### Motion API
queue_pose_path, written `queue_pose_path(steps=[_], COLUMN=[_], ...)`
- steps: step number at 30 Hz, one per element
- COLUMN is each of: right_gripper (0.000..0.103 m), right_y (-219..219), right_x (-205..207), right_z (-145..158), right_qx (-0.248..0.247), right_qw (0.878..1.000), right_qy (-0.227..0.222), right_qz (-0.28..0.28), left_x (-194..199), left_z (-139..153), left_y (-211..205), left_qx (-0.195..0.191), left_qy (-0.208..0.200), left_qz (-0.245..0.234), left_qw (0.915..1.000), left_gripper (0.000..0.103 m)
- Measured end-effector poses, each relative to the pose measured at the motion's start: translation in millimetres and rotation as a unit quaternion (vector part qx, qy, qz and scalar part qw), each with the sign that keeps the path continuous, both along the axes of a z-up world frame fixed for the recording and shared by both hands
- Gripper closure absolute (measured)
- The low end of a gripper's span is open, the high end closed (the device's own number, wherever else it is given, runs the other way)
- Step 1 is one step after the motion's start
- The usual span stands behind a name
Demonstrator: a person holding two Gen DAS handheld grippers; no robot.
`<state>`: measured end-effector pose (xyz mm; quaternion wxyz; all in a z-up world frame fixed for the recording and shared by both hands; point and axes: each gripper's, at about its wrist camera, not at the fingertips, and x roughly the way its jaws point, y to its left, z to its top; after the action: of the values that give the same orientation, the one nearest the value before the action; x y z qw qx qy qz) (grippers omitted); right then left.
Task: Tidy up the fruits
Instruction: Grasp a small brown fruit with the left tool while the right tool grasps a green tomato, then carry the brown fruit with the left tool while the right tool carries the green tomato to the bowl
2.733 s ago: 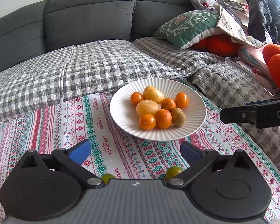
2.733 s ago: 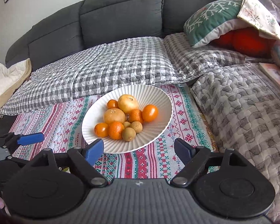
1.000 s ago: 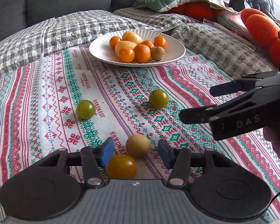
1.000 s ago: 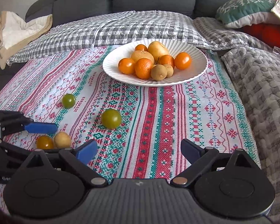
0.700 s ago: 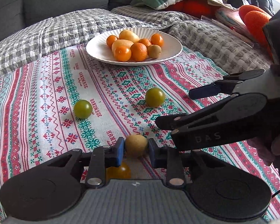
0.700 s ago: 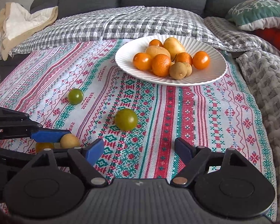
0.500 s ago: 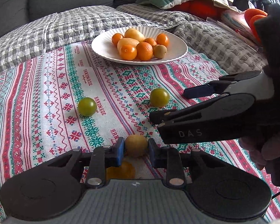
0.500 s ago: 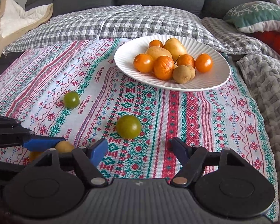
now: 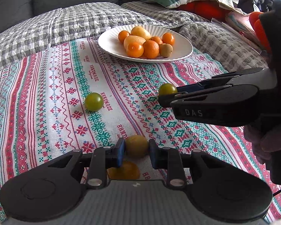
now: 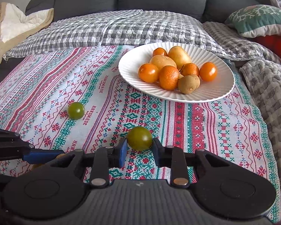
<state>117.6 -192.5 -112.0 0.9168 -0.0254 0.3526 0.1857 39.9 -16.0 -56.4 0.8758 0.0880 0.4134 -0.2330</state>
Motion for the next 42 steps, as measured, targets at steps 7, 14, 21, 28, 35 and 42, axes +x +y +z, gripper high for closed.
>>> queue_pose_path(steps=[7, 14, 21, 28, 35, 42], right_gripper=[0.078, 0.078, 0.078, 0.078, 0.078, 0.078], right_y=[-7, -19, -35, -51, -67, -84], right_x=[-1, -2, -7, -14, -19, -12], right_z=[0, 9, 17, 25, 35, 43], right_qx=[0.001, 0.01, 0.03, 0.057, 0.087, 0.104], right_qw=[1.0, 1.0, 0.999, 0.998, 0.996, 0.994], right_qy=[0.004, 0.01, 0.016, 0.006, -0.007, -0.021], right_qz=[-0.005, -0.003, -0.004, 0.016, 0.022, -0.003], left_x=[2, 4, 4, 4, 4, 20], left_z=[6, 11, 14, 18, 21, 36], left_y=[4, 7, 6, 4, -3, -19], left_qx=[-0.011, -0.023, -0.035, -0.054, -0.06, -0.069], left_qy=[-0.003, -0.008, -0.011, -0.021, -0.031, -0.055], left_qz=[0.012, 0.019, 0.022, 0.011, 0.007, 0.011], left_qw=[0.9999, 0.9995, 0.9991, 0.9983, 0.9977, 0.996], left_gripper=[0.084, 0.084, 0.084, 0.084, 0.084, 0.084])
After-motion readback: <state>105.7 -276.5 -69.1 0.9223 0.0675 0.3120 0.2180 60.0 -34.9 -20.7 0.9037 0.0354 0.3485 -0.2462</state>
